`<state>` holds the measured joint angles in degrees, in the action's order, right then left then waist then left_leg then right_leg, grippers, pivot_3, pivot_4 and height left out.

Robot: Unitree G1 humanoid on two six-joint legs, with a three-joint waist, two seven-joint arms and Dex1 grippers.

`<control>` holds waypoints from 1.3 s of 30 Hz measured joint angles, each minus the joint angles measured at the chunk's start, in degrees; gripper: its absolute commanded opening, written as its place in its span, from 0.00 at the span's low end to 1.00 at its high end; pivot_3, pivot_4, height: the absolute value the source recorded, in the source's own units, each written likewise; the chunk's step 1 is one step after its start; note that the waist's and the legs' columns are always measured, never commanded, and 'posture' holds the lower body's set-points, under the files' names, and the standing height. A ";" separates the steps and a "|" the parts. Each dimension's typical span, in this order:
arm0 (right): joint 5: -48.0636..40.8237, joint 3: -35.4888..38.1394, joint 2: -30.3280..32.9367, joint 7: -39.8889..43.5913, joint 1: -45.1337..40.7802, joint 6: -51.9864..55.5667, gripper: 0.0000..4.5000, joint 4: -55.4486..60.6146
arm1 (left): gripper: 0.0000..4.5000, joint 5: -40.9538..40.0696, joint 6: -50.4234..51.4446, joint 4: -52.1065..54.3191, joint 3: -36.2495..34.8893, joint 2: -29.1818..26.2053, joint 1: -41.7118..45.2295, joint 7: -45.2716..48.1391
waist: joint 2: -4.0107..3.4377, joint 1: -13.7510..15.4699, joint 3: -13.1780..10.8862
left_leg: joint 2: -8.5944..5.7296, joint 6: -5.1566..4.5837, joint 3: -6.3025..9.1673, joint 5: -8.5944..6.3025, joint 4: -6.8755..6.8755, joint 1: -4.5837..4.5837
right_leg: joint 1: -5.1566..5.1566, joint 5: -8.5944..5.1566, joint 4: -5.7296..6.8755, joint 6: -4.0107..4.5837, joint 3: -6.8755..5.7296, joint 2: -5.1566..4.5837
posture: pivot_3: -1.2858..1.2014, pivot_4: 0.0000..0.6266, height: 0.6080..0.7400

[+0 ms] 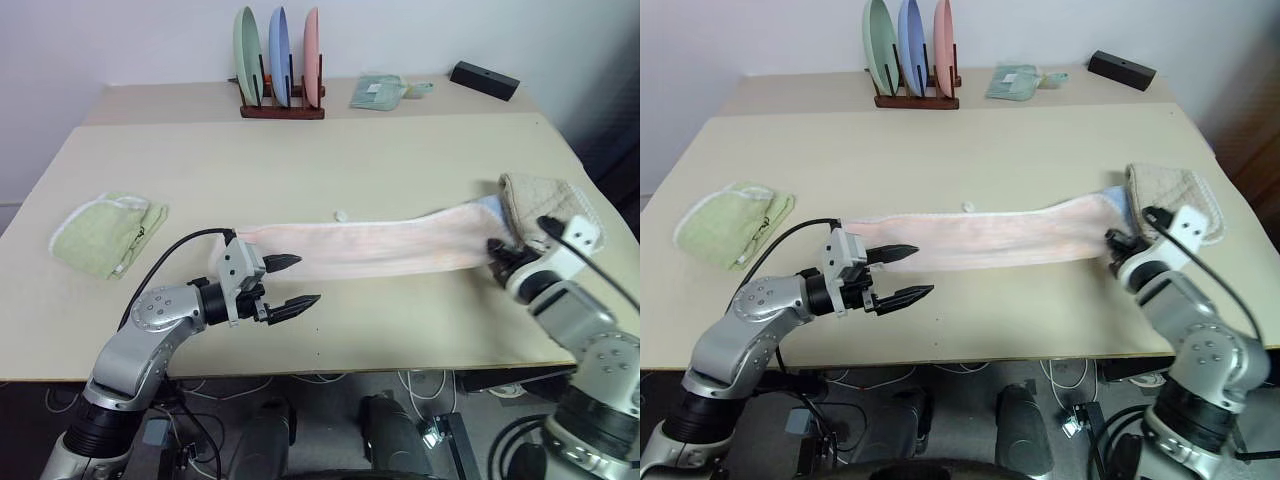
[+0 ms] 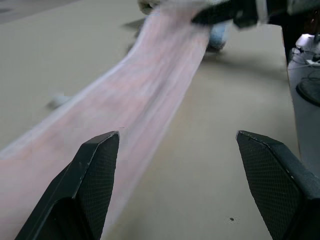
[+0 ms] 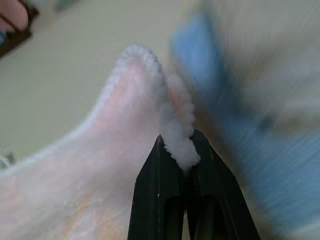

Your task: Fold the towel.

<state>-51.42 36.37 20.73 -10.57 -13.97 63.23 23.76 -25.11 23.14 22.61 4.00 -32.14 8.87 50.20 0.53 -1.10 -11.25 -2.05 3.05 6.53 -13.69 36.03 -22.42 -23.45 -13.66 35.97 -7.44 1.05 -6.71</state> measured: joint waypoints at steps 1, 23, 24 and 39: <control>0.31 -1.33 2.05 1.25 0.69 0.11 0.01 0.08 | 0.85 0.20 -0.19 -0.35 0.21 0.08 0.32 0.11 | -0.04 -0.06 -0.02 | -0.01 0.00 -0.02 0.00 0.00 -0.01 | -0.01 0.00 0.00 0.01 0.01 -0.01 | 0.52 0.24 1.00; 25.47 -51.63 10.59 20.88 -6.20 -7.43 0.01 3.07 | 0.85 1.15 -2.19 -2.25 0.88 0.40 -0.18 -2.03 | 0.01 0.33 -0.01 | -0.05 -0.03 0.03 -0.02 0.00 -0.27 | -0.01 0.04 -0.51 0.04 -0.05 -0.04 | 0.52 0.24 1.00; 26.50 -51.63 9.94 20.93 -6.20 -7.90 0.01 2.57 | 0.85 1.15 -2.18 -2.02 0.88 0.38 -0.32 -2.18 | 0.01 0.33 -0.01 | -0.04 -0.03 0.04 -0.02 -0.01 -0.26 | -0.01 0.04 -0.51 0.04 -0.05 -0.03 | 0.52 0.24 1.00; 18.38 -33.19 14.83 37.34 1.07 -13.71 0.55 14.43 | 0.85 0.70 -0.89 -2.44 -1.56 1.65 -1.67 -6.14 | 0.05 0.34 -0.01 | -0.04 -0.04 0.04 -0.03 0.00 -0.21 | 0.06 0.11 -0.55 -0.12 -0.07 -0.03 | 0.52 0.24 1.00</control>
<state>-33.03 3.18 35.56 26.78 -12.91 49.52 38.19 -24.41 22.26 20.17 2.45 -30.49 7.21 44.06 0.58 -0.76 -11.27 -2.09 3.01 6.57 -13.71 36.03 -22.63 -23.39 -13.55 35.42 -7.56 0.99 -6.74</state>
